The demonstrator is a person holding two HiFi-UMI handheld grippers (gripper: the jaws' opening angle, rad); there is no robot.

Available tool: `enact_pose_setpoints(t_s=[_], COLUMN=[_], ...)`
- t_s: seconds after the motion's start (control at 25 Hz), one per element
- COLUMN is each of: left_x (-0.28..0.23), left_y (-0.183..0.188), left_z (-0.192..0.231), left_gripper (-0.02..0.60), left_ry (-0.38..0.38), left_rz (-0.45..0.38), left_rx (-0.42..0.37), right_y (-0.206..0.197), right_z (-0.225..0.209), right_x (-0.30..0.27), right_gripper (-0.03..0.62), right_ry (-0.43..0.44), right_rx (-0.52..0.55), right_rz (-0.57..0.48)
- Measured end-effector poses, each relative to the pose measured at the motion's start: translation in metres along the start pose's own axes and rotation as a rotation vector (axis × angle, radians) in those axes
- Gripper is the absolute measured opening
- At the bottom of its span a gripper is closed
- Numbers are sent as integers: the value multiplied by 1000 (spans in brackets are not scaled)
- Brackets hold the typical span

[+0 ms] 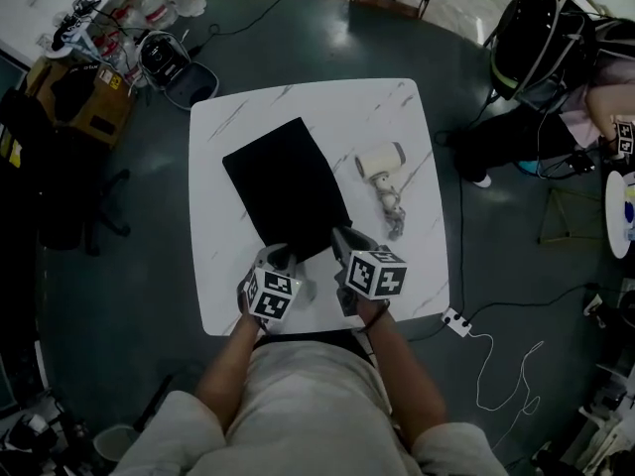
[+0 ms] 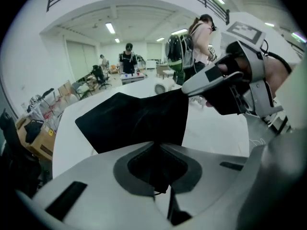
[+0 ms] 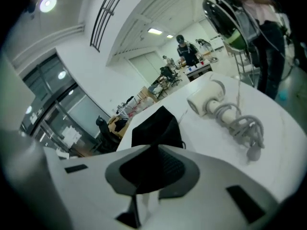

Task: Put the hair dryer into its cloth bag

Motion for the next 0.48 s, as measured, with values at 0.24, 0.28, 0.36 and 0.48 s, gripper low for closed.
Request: enact_pose_setpoints(t_s=[0.24,0.28,0.36,0.48], left_x=[-13,-14,-17,-23], left_y=[23,28,34,43], left_z=[-1,-1,-8,-19], left_gripper=[14,14,12,12], left_ry=[-126,-144,-171,-199], left_rz=[-7,-9,-14,-19], left_rx=[110,140,182,211], right_y=[1,3,3,6], right_z=[-9,-12,-24,-45], right_x=[26,31,45,61], right_gripper=[140,139,139,140], right_ry=[-102,-122,-170,-249], right_rx=[257,278,314,369], right_rz=[19,13,2,-7])
Point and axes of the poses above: the fingertips, and each gripper's own axes: x backward along the fingers, z to its left, y out of its top, the point moved 8 cm from there along x, backward along the fingers, and after that the axes turned 3 degrees about -y, right-handed, at the moved point
